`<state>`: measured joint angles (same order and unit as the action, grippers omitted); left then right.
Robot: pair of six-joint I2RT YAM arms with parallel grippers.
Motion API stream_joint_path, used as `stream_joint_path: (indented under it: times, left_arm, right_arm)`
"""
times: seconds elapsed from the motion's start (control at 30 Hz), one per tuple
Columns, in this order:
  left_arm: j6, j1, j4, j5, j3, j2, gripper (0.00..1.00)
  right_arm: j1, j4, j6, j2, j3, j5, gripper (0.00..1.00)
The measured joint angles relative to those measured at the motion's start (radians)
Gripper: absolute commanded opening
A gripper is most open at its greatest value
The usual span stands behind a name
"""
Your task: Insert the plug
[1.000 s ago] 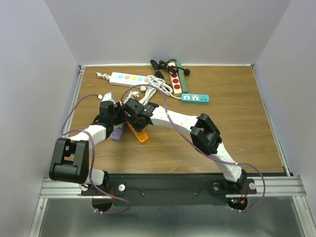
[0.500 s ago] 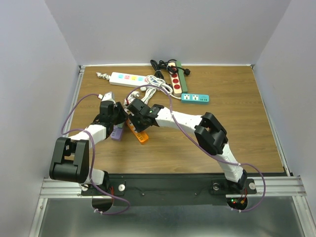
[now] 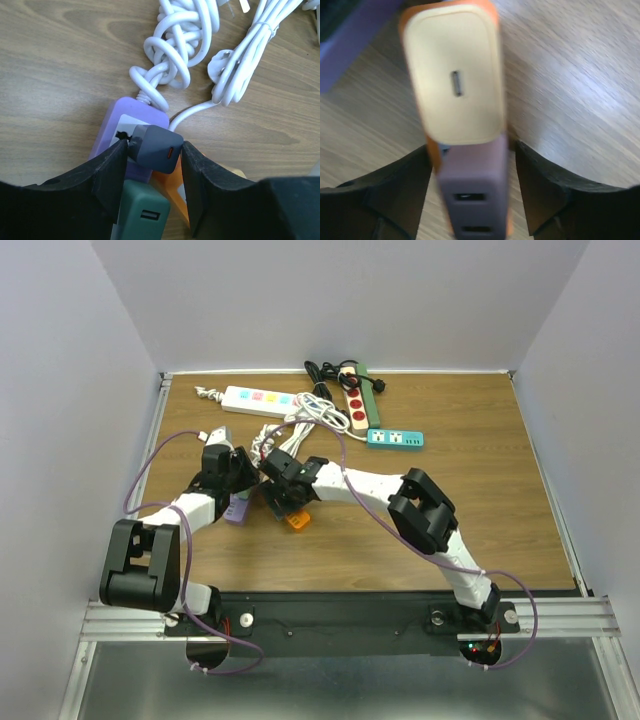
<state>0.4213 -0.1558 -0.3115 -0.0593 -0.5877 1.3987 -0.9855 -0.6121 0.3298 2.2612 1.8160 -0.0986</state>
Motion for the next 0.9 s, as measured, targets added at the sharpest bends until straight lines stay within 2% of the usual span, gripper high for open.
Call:
stream_joint_path:
  times: [0.2,0.37,0.4,0.6,0.63,0.67,0.7,0.9]
  left_arm:
    - [0.005,0.000,-0.002,0.003,0.023,-0.024,0.61]
    - [0.011,-0.002,0.026,-0.002,0.056,-0.090,0.75]
    - [0.011,-0.002,0.034,-0.005,0.056,-0.098,0.82]
    - [0.015,-0.002,0.086,-0.010,0.056,-0.188,0.93]
    - [0.016,-0.002,0.097,-0.009,0.055,-0.208,0.99]
    - [0.017,-0.002,0.104,-0.008,0.054,-0.224,0.99]
    - [0.016,-0.002,0.119,-0.006,0.051,-0.245,0.99]
    - [0.013,-0.002,0.242,0.049,-0.011,-0.386,0.99]
  right_arm:
    - [-0.009,-0.080,-0.009,-0.018,-0.013,-0.055,0.79]
    - [0.001,-0.141,-0.005,-0.050,-0.048,-0.066,0.85]
    - [0.003,-0.150,-0.004,-0.061,-0.061,-0.065,0.86]
    - [0.017,-0.163,-0.001,-0.169,-0.133,-0.055,0.92]
    - [0.019,-0.159,-0.001,-0.199,-0.147,-0.050,0.93]
    - [0.021,-0.155,0.000,-0.229,-0.163,-0.047,0.98]
    - [0.025,-0.149,0.000,-0.270,-0.182,-0.042,1.00]
    - [0.075,-0.079,0.004,-0.484,-0.320,-0.040,1.00]
